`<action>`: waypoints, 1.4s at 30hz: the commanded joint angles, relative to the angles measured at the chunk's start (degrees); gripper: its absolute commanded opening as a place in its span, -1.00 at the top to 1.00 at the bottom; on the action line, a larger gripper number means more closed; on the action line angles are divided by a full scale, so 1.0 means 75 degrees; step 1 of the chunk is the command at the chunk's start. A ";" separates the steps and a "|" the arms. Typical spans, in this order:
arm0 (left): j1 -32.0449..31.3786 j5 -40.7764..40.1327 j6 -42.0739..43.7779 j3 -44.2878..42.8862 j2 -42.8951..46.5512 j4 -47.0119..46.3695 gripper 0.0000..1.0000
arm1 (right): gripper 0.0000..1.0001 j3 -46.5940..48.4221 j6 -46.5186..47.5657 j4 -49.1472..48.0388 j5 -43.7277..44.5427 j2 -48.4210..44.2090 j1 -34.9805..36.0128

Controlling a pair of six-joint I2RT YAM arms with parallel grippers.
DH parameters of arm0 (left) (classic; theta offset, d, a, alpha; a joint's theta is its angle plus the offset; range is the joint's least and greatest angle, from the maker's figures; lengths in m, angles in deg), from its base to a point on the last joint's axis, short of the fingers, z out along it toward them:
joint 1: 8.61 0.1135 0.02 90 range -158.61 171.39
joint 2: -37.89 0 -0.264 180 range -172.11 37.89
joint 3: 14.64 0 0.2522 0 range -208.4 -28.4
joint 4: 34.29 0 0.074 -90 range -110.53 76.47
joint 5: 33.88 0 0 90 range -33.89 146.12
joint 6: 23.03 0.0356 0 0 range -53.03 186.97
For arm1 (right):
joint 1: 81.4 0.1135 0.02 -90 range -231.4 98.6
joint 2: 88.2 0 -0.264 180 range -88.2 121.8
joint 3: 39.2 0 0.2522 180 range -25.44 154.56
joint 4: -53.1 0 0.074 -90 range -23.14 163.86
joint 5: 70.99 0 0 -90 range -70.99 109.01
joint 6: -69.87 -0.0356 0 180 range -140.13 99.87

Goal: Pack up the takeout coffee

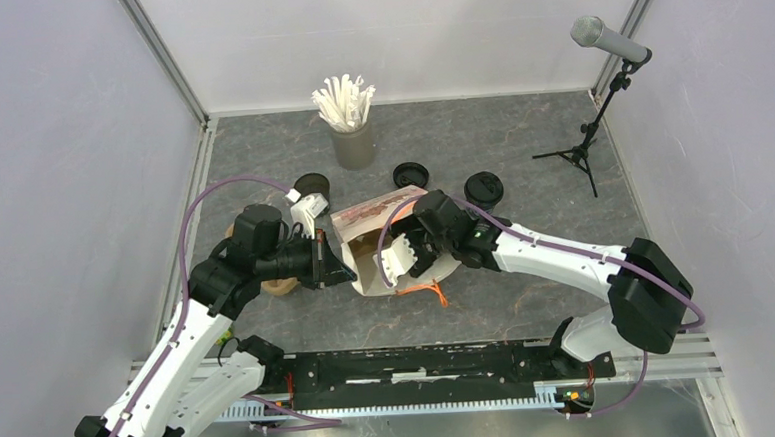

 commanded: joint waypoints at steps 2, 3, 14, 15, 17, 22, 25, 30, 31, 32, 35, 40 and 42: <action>0.0007 0.0278 -0.0223 -0.0013 0.0064 -0.0074 0.91 | -0.21 -0.0146 0.0082 -0.0199 -0.0207 0.0094 -0.0072; 0.0002 0.0277 -0.0225 -0.0002 0.0064 -0.0074 0.91 | -0.21 -0.0156 0.0079 -0.0208 -0.0198 0.0109 -0.0083; 0.0003 0.0278 -0.0229 -0.0036 0.0008 -0.0073 0.91 | -0.23 -0.0238 0.0047 -0.0445 -0.0212 0.0215 -0.0237; 0.0008 0.0287 -0.0229 -0.0058 -0.0011 -0.0073 0.91 | -0.23 -0.0239 0.0047 -0.0455 -0.0225 0.0218 -0.0247; 0.0005 0.0278 -0.0236 -0.0083 -0.0030 -0.0073 0.91 | -0.23 -0.0250 0.0058 -0.0467 -0.0229 0.0227 -0.0260; 0.0007 0.0185 -0.0303 -0.0072 -0.0030 -0.0076 0.85 | -0.23 -0.0308 0.0112 -0.0507 -0.0246 0.0239 -0.0284; 0.0008 0.0083 -0.0347 -0.0107 -0.0094 -0.0073 0.79 | -0.23 -0.0332 0.0127 -0.0540 -0.0223 0.0278 -0.0304; 0.0001 0.0066 -0.0348 -0.0190 -0.0243 -0.0075 0.78 | -0.23 -0.0271 0.0111 -0.0598 -0.0260 0.0375 -0.0320; 0.0007 0.0066 -0.0344 -0.0202 -0.0272 -0.0081 0.78 | -0.23 -0.0240 0.0105 -0.0608 -0.0265 0.0393 -0.0313; 0.0007 0.0068 -0.0348 -0.0210 -0.0297 -0.0074 0.78 | -0.23 -0.0239 0.0105 -0.0627 -0.0264 0.0402 -0.0327; 0.0005 0.0078 -0.0332 -0.0236 -0.0332 -0.0079 0.79 | -0.23 -0.0253 0.0139 -0.0663 -0.0250 0.0466 -0.0359; 0.0007 0.0078 -0.0338 -0.0236 -0.0356 -0.0079 0.81 | -0.23 -0.0274 0.0115 -0.0762 -0.0265 0.0514 -0.0420; 0.0007 0.0078 -0.0337 -0.0236 -0.0369 -0.0087 0.80 | -0.24 -0.0303 0.0117 -0.0794 -0.0287 0.0521 -0.0433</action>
